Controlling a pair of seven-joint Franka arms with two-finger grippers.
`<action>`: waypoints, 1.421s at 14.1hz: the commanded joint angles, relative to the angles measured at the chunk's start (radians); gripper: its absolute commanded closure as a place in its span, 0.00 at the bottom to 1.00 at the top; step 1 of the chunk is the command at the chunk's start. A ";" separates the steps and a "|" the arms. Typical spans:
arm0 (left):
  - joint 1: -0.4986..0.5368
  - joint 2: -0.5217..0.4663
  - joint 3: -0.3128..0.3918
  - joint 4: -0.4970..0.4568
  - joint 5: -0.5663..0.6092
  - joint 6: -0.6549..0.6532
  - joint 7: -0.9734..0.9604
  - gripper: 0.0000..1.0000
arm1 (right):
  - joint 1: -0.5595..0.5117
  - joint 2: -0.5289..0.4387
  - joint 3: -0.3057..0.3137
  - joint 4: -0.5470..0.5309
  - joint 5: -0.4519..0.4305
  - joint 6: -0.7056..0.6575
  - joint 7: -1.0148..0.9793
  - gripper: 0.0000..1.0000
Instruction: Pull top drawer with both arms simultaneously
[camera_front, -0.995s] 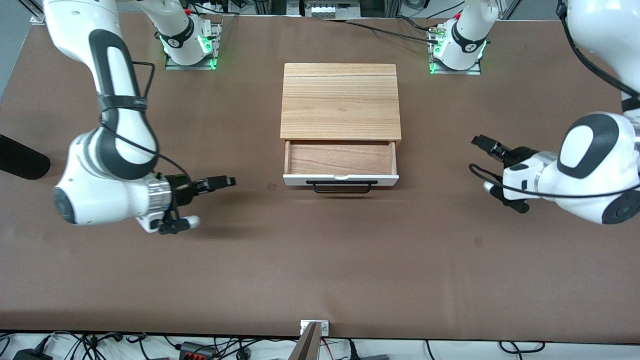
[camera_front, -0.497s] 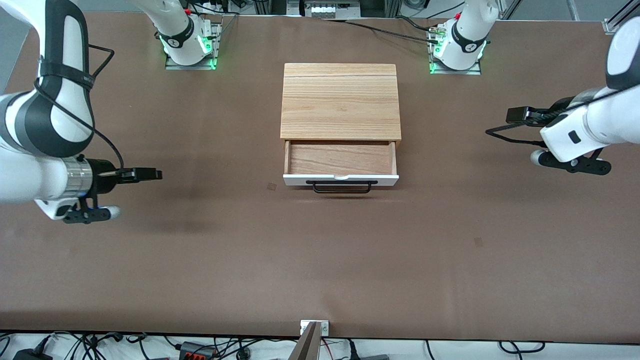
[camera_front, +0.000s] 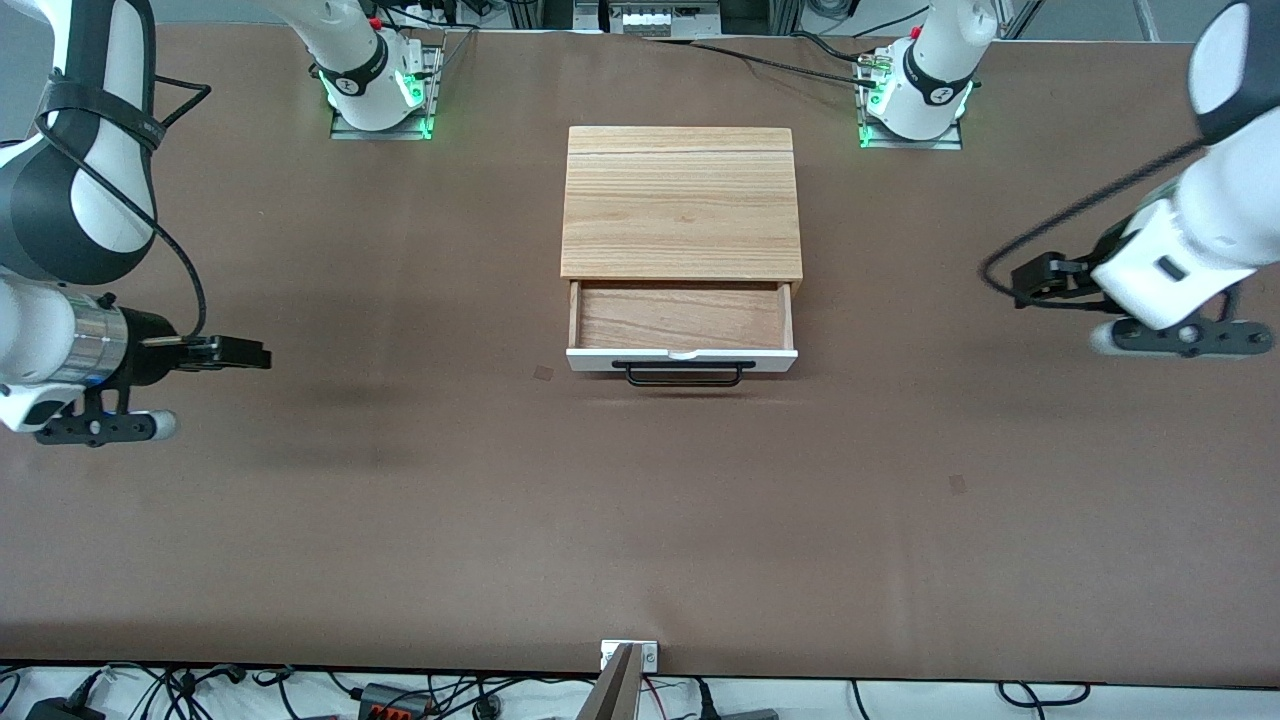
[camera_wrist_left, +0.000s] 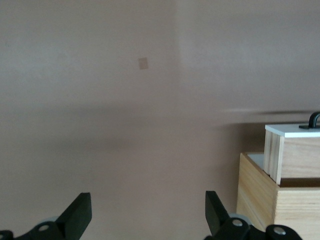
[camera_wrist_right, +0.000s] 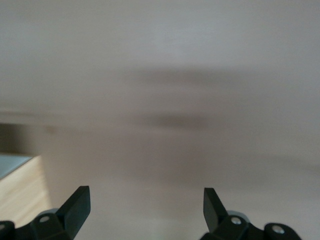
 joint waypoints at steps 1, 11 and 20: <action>0.092 -0.181 -0.092 -0.249 -0.002 0.167 -0.020 0.00 | -0.063 -0.060 0.078 -0.002 -0.087 0.023 0.027 0.00; -0.001 -0.284 0.003 -0.371 0.015 0.200 -0.023 0.00 | -0.348 -0.260 0.383 -0.148 -0.232 0.092 0.101 0.00; -0.001 -0.218 0.003 -0.289 0.013 0.103 -0.023 0.00 | -0.350 -0.491 0.380 -0.487 -0.233 0.192 0.094 0.00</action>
